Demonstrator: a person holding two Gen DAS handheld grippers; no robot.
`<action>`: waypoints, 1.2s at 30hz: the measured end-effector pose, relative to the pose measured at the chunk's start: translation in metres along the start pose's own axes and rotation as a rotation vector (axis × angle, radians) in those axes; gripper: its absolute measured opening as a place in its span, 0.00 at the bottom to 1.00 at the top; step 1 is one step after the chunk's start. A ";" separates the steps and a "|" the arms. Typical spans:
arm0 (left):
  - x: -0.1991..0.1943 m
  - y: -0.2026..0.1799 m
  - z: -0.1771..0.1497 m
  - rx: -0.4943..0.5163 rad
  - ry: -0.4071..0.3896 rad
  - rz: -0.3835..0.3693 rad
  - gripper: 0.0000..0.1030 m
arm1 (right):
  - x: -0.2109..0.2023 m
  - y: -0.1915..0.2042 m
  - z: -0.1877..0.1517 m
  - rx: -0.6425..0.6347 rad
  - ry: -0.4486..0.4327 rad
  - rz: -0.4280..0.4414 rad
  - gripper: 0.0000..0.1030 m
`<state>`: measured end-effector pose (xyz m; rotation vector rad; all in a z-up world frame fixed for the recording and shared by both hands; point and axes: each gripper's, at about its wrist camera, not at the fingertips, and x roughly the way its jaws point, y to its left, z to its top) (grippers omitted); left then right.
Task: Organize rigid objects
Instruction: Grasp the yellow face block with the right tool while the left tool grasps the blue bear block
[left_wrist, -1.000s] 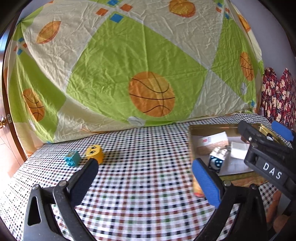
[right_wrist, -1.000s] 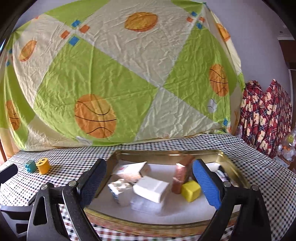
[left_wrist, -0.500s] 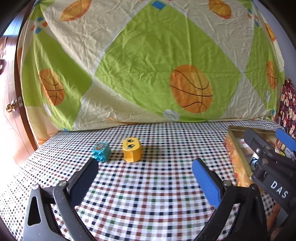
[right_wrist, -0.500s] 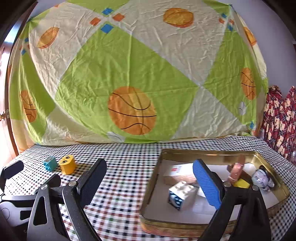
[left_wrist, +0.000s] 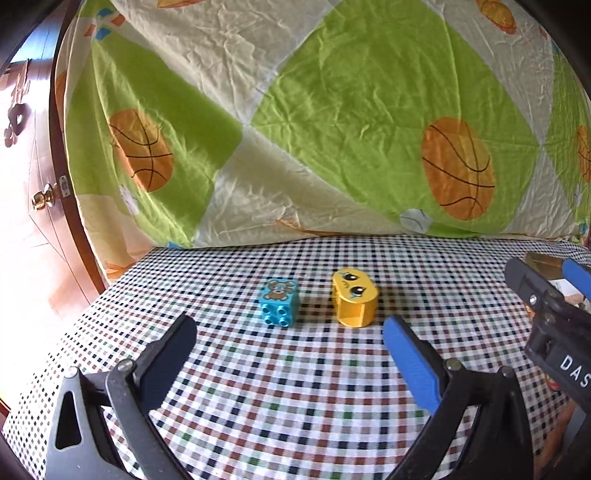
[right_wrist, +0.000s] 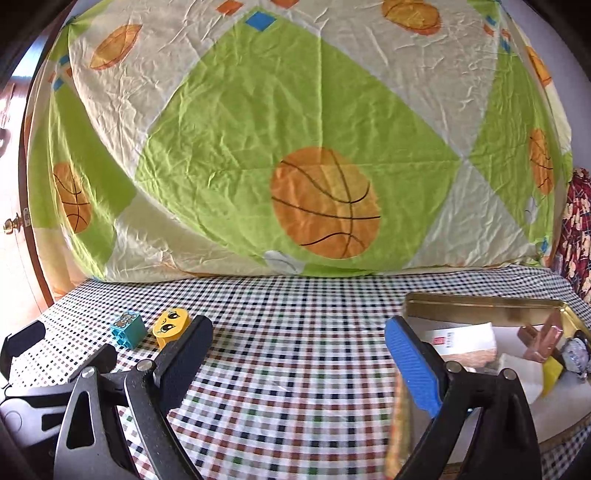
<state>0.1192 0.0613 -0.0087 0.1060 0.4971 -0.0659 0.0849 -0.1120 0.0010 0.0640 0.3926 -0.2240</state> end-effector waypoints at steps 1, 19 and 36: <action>0.004 0.007 0.001 -0.006 0.009 0.012 0.99 | 0.003 0.003 0.001 0.002 0.010 0.011 0.93; 0.078 0.092 0.014 -0.198 0.168 0.070 0.98 | 0.095 0.097 0.006 -0.132 0.280 0.202 0.82; 0.094 0.074 0.024 -0.117 0.129 0.034 0.98 | 0.137 0.103 -0.004 -0.091 0.455 0.209 0.44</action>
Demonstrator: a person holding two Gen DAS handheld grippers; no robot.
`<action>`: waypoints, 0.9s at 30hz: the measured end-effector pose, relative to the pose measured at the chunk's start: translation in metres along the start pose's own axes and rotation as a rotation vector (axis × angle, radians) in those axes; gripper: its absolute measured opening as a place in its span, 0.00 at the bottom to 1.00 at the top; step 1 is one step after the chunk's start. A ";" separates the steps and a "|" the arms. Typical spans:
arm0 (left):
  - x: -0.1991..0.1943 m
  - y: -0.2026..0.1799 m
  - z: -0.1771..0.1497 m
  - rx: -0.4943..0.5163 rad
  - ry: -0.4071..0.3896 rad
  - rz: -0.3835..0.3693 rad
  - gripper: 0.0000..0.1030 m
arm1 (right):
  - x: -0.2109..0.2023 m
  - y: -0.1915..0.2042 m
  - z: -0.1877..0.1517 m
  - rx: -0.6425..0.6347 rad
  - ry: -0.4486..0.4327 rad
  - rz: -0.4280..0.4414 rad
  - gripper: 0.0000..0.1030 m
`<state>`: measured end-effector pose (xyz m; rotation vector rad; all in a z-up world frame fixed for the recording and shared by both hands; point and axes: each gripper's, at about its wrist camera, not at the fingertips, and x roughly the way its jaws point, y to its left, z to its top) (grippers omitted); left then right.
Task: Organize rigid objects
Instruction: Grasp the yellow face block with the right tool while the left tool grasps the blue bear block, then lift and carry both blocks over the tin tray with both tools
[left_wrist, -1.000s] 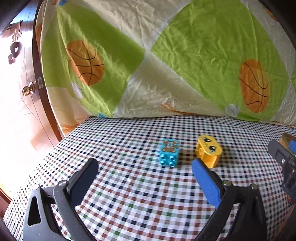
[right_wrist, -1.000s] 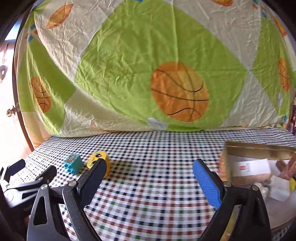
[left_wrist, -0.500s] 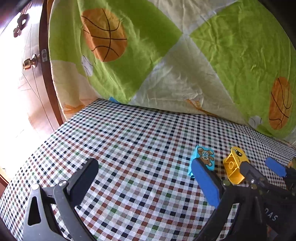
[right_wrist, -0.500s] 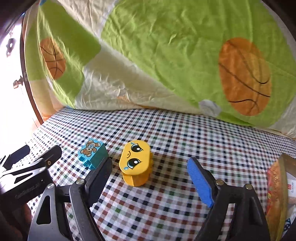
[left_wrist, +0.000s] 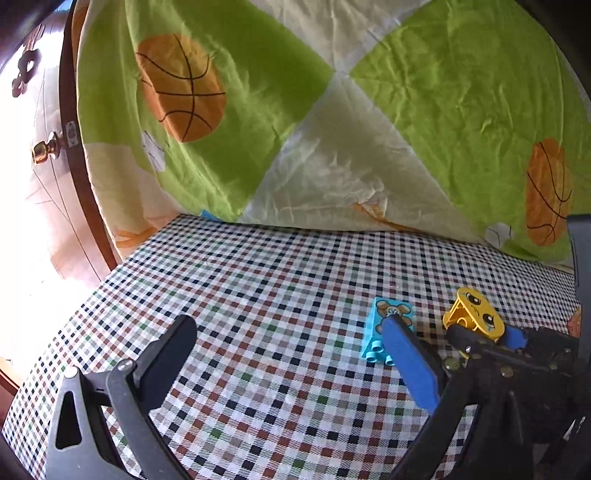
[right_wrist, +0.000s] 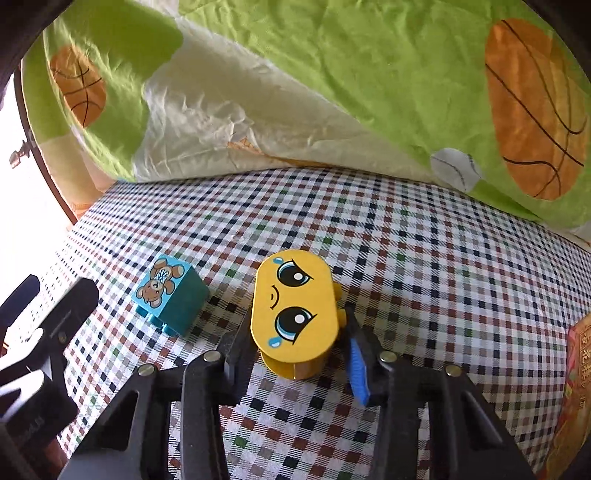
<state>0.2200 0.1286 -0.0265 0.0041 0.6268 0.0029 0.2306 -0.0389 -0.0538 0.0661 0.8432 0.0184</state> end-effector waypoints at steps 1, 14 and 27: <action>-0.002 -0.001 -0.001 0.005 -0.007 -0.008 0.98 | -0.006 -0.004 -0.001 0.019 -0.032 -0.003 0.44; 0.022 -0.053 0.009 0.108 0.061 -0.084 0.89 | -0.065 -0.022 -0.006 -0.006 -0.318 -0.242 0.44; 0.063 -0.046 0.005 0.030 0.261 -0.130 0.29 | -0.065 -0.023 -0.007 0.008 -0.318 -0.231 0.44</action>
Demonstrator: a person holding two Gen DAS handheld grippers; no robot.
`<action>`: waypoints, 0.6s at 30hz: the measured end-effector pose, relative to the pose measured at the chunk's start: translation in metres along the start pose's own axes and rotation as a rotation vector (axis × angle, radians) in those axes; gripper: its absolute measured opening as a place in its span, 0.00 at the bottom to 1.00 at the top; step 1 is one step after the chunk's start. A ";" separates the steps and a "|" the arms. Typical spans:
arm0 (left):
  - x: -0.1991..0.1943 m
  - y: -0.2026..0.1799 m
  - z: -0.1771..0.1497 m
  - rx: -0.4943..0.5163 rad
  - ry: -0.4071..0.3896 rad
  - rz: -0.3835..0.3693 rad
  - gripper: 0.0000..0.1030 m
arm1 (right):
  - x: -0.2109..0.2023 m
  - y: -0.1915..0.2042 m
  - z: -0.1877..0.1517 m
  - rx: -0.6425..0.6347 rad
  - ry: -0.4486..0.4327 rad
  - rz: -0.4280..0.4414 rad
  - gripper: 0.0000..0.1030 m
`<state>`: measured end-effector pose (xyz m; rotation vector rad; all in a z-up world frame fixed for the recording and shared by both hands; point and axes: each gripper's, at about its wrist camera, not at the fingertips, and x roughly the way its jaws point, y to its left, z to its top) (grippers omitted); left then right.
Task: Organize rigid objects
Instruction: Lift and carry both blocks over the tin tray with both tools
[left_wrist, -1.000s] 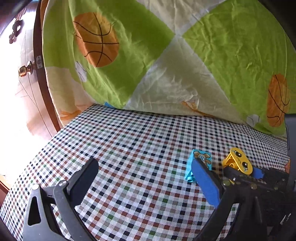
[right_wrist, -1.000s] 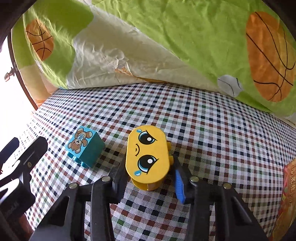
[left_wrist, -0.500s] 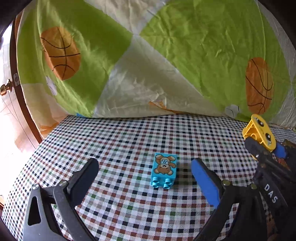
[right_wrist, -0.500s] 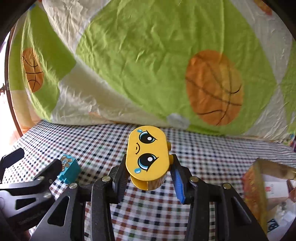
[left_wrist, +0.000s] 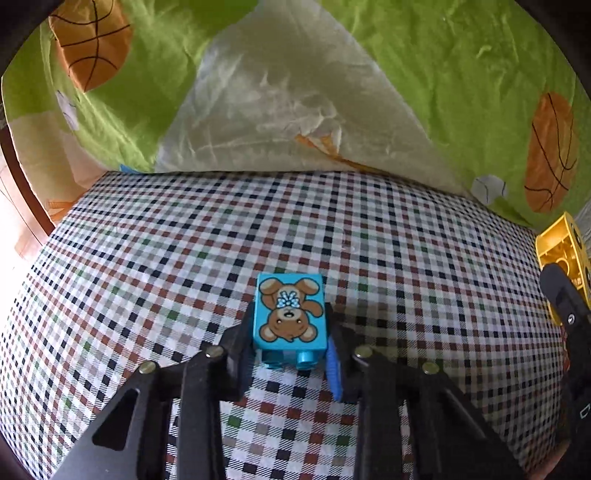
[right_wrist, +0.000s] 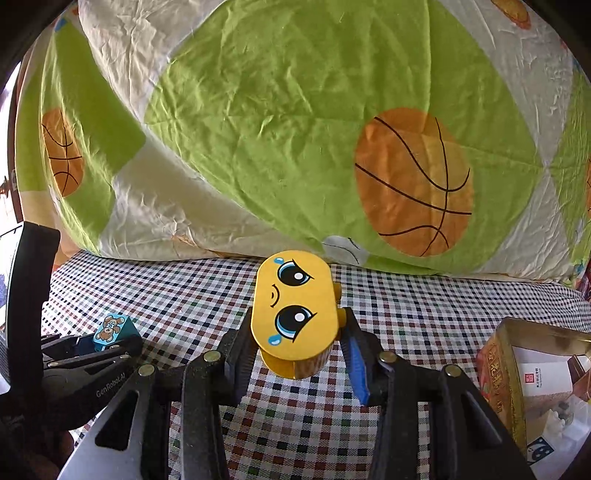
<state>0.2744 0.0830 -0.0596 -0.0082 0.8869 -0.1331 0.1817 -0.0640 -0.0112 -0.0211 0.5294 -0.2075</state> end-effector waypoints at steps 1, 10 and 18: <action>-0.001 0.000 0.000 -0.003 -0.003 -0.009 0.29 | 0.000 0.000 0.000 0.000 -0.002 0.000 0.44; -0.060 0.002 -0.010 -0.006 -0.267 0.004 0.29 | -0.012 -0.002 0.002 -0.002 -0.058 -0.017 0.44; -0.087 0.002 -0.023 0.001 -0.353 0.016 0.29 | -0.029 -0.004 -0.004 -0.012 -0.093 -0.016 0.44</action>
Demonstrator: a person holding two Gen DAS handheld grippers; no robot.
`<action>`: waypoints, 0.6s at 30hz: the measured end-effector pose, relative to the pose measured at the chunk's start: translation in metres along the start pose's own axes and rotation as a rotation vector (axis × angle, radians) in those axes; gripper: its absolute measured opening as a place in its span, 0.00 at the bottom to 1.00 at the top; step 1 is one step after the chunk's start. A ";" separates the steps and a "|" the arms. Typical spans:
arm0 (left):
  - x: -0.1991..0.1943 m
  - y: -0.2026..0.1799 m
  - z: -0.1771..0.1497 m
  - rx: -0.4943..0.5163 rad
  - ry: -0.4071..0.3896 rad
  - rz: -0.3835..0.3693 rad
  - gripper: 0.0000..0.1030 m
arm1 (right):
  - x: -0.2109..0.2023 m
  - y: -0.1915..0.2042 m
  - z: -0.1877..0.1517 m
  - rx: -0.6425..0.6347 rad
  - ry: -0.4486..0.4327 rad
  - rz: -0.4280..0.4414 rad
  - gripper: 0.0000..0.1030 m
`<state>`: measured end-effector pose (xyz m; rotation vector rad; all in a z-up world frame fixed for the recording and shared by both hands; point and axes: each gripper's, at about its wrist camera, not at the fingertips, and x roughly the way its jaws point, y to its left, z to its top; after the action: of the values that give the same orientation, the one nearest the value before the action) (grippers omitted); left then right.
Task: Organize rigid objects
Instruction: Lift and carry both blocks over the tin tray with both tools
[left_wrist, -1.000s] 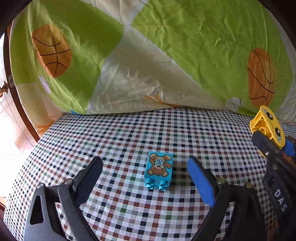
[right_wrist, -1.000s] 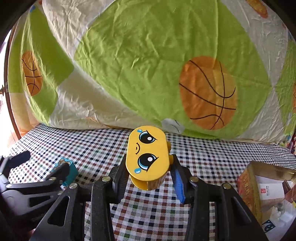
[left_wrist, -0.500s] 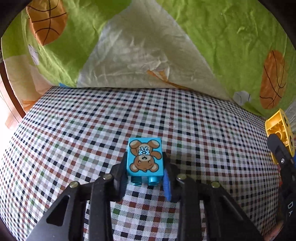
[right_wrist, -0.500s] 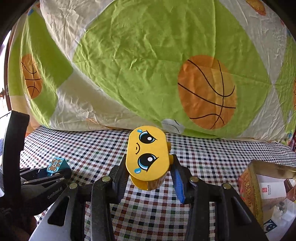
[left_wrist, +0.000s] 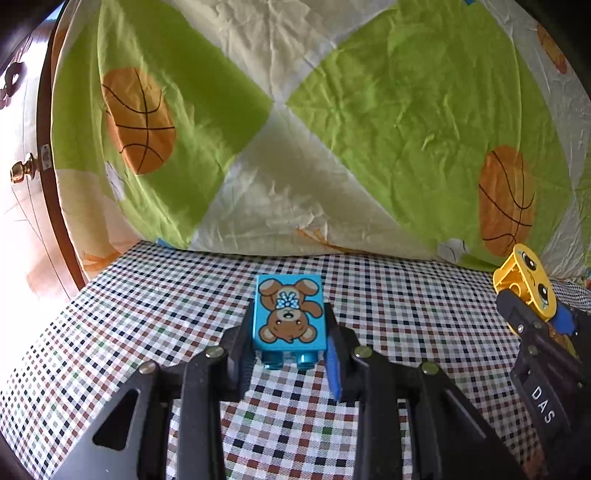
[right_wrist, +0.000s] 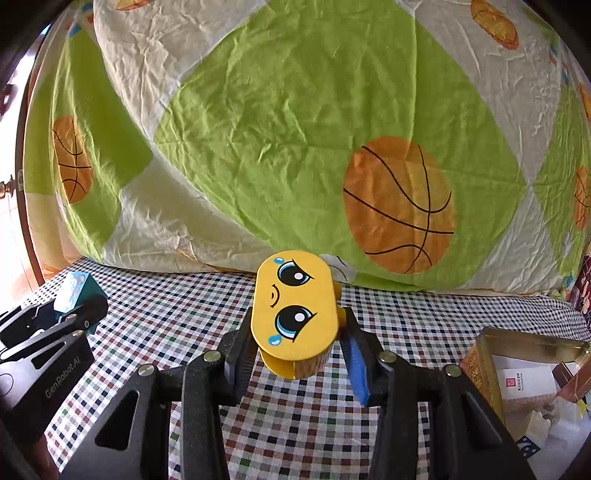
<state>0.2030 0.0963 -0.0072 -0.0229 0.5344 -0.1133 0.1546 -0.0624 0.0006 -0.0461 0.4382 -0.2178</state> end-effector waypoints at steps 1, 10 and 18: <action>-0.003 0.000 -0.001 -0.005 -0.001 -0.004 0.29 | -0.003 -0.002 -0.001 0.004 -0.003 0.001 0.44; -0.024 -0.004 -0.014 -0.043 -0.010 -0.057 0.29 | -0.028 -0.020 -0.015 0.051 0.010 0.041 0.44; -0.042 -0.016 -0.029 -0.081 0.012 -0.050 0.29 | -0.049 -0.031 -0.028 0.046 0.015 0.079 0.44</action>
<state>0.1502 0.0860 -0.0102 -0.1144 0.5500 -0.1406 0.0936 -0.0822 -0.0012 0.0175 0.4493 -0.1507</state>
